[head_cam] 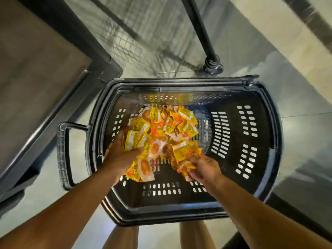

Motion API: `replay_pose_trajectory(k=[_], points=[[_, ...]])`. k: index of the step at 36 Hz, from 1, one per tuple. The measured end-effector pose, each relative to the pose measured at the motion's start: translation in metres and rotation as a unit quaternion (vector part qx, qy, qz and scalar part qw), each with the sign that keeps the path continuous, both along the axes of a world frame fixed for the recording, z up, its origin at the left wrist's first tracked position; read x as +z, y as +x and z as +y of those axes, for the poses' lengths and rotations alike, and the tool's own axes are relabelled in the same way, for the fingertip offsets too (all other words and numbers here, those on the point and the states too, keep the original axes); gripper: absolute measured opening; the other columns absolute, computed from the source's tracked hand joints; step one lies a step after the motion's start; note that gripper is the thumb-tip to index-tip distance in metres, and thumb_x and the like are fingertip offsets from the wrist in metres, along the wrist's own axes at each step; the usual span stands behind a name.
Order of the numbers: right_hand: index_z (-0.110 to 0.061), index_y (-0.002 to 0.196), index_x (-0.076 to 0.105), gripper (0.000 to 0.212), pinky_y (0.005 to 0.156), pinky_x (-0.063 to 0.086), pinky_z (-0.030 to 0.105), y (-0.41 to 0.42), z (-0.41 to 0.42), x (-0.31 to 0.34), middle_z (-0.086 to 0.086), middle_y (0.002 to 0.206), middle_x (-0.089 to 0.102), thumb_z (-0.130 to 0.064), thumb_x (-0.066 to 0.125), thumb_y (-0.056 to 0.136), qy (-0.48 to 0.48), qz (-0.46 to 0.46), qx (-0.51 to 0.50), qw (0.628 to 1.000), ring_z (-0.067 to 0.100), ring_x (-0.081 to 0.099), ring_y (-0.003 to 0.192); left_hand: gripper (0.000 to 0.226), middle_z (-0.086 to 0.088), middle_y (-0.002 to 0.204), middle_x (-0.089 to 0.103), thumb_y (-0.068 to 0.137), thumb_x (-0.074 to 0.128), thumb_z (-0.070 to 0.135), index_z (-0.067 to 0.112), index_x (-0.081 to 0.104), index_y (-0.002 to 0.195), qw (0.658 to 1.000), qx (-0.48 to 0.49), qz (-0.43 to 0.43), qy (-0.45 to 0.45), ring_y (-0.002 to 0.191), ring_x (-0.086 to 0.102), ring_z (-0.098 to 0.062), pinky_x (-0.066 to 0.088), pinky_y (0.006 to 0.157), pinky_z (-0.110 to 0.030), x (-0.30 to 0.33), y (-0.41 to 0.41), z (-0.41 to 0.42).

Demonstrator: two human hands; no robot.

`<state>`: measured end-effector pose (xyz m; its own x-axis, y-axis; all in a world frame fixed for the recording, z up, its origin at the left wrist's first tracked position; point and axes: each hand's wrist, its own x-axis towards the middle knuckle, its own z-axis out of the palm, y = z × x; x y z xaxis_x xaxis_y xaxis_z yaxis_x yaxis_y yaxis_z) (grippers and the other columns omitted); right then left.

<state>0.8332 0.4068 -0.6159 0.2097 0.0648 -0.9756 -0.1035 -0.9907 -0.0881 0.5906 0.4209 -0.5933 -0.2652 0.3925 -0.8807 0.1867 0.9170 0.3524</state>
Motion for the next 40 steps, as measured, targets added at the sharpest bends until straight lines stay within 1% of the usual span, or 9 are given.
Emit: replay_pose_trajectory(k=[9, 15, 18, 21, 27, 31, 35, 38, 40], points=[[-0.01, 0.109, 0.069, 0.015, 0.097, 0.057, 0.044, 0.021, -0.014, -0.044, 0.011, 0.107, 0.074, -0.01, 0.069, 0.094, -0.029, -0.029, 0.157, 0.987, 0.029, 0.072, 0.101, 0.075, -0.002, 0.137, 0.058, 0.084, 0.079, 0.017, 0.04, 0.041, 0.145, 0.999, -0.019, 0.025, 0.005, 0.124, 0.056, -0.028, 0.049, 0.103, -0.052, -0.036, 0.006, -0.023], [-0.015, 0.116, 0.066, 0.022, 0.08, 0.06, 0.037, 0.027, -0.011, -0.035, 0.012, 0.108, 0.073, -0.005, 0.064, 0.097, -0.025, -0.002, 0.101, 0.995, 0.027, 0.073, 0.096, 0.075, -0.002, 0.14, 0.055, 0.084, 0.079, 0.018, 0.045, 0.041, 0.144, 1.0, -0.003, 0.021, -0.001, 0.124, 0.055, -0.029, 0.051, 0.101, -0.052, -0.025, 0.007, -0.039], [-0.011, 0.125, 0.065, 0.03, 0.086, 0.061, 0.046, 0.027, -0.005, -0.01, 0.015, 0.108, 0.075, -0.012, 0.069, 0.095, 0.004, 0.007, 0.099, 0.995, 0.031, 0.074, 0.097, 0.076, -0.004, 0.138, 0.056, 0.082, 0.081, 0.018, 0.047, 0.043, 0.141, 1.0, 0.012, 0.027, 0.008, 0.123, 0.056, -0.031, 0.051, 0.101, -0.052, 0.0, 0.007, -0.04], [-0.005, 0.119, 0.07, 0.026, 0.095, 0.057, 0.054, 0.029, 0.001, 0.028, 0.021, 0.103, 0.076, -0.005, 0.071, 0.093, 0.023, 0.029, 0.075, 0.996, 0.036, 0.073, 0.095, 0.08, -0.008, 0.136, 0.059, 0.076, 0.084, 0.024, 0.04, 0.044, 0.144, 1.0, 0.016, 0.009, 0.013, 0.122, 0.058, -0.035, 0.05, 0.101, -0.054, 0.03, 0.003, -0.04], [0.002, 0.127, 0.064, 0.038, 0.105, 0.049, 0.055, 0.033, 0.003, 0.133, 0.028, 0.122, 0.069, 0.014, 0.056, 0.092, 0.073, 0.082, -0.012, 0.994, 0.045, 0.065, 0.116, 0.054, -0.008, 0.113, 0.073, 0.081, 0.08, 0.005, 0.034, 0.061, 0.123, 0.995, 0.078, -0.04, 0.055, 0.105, 0.069, -0.033, 0.054, 0.095, -0.056, 0.127, -0.007, -0.031], [-0.009, 0.121, 0.072, 0.053, 0.099, 0.056, 0.05, 0.026, 0.002, 0.222, 0.023, 0.118, 0.072, 0.006, 0.074, 0.071, 0.159, 0.132, -0.049, 0.977, 0.04, 0.07, 0.11, 0.059, -0.014, 0.12, 0.07, 0.083, 0.076, -0.002, 0.018, 0.057, 0.134, 0.986, 0.114, -0.088, 0.085, 0.109, 0.067, -0.036, 0.051, 0.097, -0.06, 0.213, -0.017, -0.022], [-0.017, 0.096, 0.082, 0.045, 0.069, 0.064, 0.034, 0.02, -0.009, 0.311, 0.014, 0.104, 0.078, -0.003, 0.084, 0.053, 0.212, 0.161, -0.134, 0.955, 0.028, 0.077, 0.092, 0.052, -0.013, 0.112, 0.073, 0.082, 0.078, 0.003, 0.012, 0.06, 0.13, 0.981, 0.12, -0.105, 0.115, 0.083, 0.071, -0.023, 0.062, 0.062, -0.044, 0.302, -0.029, -0.021], [-0.017, 0.1, 0.082, 0.059, 0.073, 0.062, 0.033, 0.011, -0.023, 0.376, 0.014, 0.111, 0.076, -0.014, 0.099, 0.044, 0.25, 0.185, -0.151, 0.938, 0.029, 0.075, 0.1, 0.046, -0.013, 0.103, 0.074, 0.083, 0.075, 0.0, 0.007, 0.062, 0.127, 0.971, 0.142, -0.133, 0.14, 0.06, 0.07, -0.012, 0.051, 0.043, -0.024, 0.362, -0.042, -0.027], [-0.017, 0.097, 0.082, 0.039, 0.074, 0.062, 0.032, 0.005, -0.033, 0.411, 0.013, 0.111, 0.077, -0.007, 0.088, 0.06, 0.265, 0.185, -0.174, 0.93, 0.028, 0.075, 0.1, 0.041, -0.013, 0.098, 0.072, 0.085, 0.072, -0.001, 0.004, 0.062, 0.124, 0.964, 0.144, -0.156, 0.162, 0.054, 0.066, -0.01, 0.046, 0.04, -0.021, 0.392, -0.052, -0.034]])
